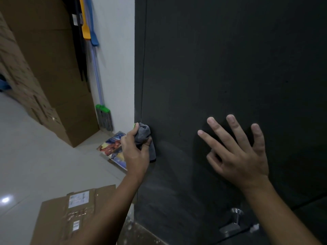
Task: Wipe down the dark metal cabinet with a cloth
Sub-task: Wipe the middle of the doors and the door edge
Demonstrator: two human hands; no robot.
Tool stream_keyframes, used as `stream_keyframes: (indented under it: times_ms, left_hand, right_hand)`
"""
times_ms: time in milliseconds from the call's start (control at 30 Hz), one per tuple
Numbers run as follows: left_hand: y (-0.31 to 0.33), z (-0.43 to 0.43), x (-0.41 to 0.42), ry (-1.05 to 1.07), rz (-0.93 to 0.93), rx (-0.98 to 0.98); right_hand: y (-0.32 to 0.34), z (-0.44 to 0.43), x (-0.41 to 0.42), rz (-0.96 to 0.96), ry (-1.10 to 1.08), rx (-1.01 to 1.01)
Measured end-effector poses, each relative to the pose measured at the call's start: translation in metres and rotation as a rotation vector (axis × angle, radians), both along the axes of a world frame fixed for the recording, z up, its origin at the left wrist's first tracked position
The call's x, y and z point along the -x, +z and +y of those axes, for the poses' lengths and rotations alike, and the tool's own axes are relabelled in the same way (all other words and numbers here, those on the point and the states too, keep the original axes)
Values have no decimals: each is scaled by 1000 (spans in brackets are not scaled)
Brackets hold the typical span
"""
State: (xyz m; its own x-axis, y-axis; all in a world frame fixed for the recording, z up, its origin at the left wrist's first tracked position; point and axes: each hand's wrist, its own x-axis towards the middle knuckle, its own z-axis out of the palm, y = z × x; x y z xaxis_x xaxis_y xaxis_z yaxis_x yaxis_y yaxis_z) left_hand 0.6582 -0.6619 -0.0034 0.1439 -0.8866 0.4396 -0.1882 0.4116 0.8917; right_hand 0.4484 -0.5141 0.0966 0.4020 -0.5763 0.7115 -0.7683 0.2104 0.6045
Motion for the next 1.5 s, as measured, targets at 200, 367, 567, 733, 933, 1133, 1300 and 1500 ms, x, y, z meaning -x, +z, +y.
stream_keyframes:
  times_ms: [200,367,567,733,933,1133,1300,1500]
  left_hand:
    - [1,2,3,24,-2,1]
    - [-1,0,4,26,-15,49]
    - [1,5,12,80,-17,27]
    - [5,6,10,81,-36,28]
    - [4,5,11,84,-25,39]
    - [-1,1,14,106,-42,42]
    - [-4,2,15,101,-48,54]
    - [-2,27,32,70,-30,82]
  right_hand:
    - [-1,0,1,-11,18,2]
    - [-1,-1,1,-23,39,17]
    - [-1,0,1,-40,40,16]
    - [0,-1,-1,-55,45,27]
    - [0,-2,-2,-63,46,38]
    - [1,-4,-4,-73,46,57]
    - [0,-5,-6,-76,26,63]
    - [1,-3,-7,-69,15,36]
